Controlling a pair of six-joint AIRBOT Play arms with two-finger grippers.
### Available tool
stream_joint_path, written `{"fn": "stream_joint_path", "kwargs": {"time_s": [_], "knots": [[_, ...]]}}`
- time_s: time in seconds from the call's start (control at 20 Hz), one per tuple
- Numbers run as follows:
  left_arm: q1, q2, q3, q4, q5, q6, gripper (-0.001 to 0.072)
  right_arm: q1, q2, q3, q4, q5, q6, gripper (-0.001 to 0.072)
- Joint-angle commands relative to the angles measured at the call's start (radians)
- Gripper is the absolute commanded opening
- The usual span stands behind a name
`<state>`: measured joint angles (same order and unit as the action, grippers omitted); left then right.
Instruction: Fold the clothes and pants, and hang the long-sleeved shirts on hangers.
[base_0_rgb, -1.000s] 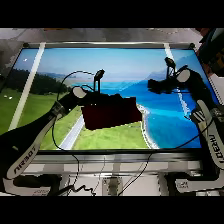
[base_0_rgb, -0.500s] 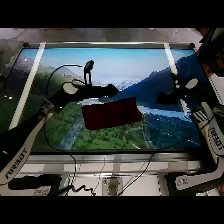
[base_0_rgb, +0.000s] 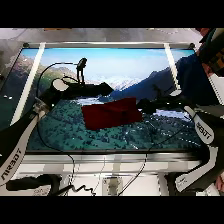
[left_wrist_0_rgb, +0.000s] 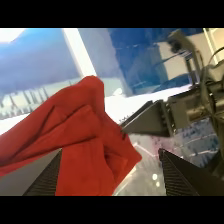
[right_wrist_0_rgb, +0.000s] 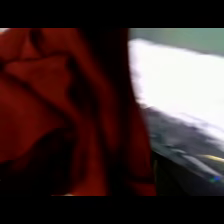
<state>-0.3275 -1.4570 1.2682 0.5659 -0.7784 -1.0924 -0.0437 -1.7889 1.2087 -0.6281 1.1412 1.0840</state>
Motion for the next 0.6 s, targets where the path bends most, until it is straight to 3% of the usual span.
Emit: {"fn": "stream_joint_path", "kwargs": {"time_s": [0.0, 0.2, 0.25, 0.3, 0.35, 0.55], "knots": [[0.005, 0.001, 0.0, 0.044, -0.012, 0.0, 0.0705, 0.091, -0.034, -0.004, 0.034, 0.011, -0.006, 0.0631], [0.005, 0.001, 0.0, 0.043, -0.012, 0.0, 0.0705, 0.203, -0.034, -0.004, 0.051, -0.057, -0.082, 0.0612], [0.006, 0.001, 0.0, 0.043, -0.012, 0.0, 0.0705, 0.229, -0.033, -0.004, 0.047, -0.097, -0.083, 0.0465], [0.007, 0.001, 0.0, 0.043, -0.012, 0.0, 0.0705, 0.251, -0.032, -0.004, 0.048, -0.136, -0.083, 0.0189], [0.01, 0.004, 0.0, 0.047, -0.013, 0.0, 0.0705, 0.266, -0.027, -0.003, 0.05, -0.163, -0.083, 0.0025], [0.068, 0.079, 0.03, 0.21, -0.121, 0.076, 0.0706, 0.233, 0.06, 0.058, 0.043, -0.119, -0.077, 0.0018]]}}
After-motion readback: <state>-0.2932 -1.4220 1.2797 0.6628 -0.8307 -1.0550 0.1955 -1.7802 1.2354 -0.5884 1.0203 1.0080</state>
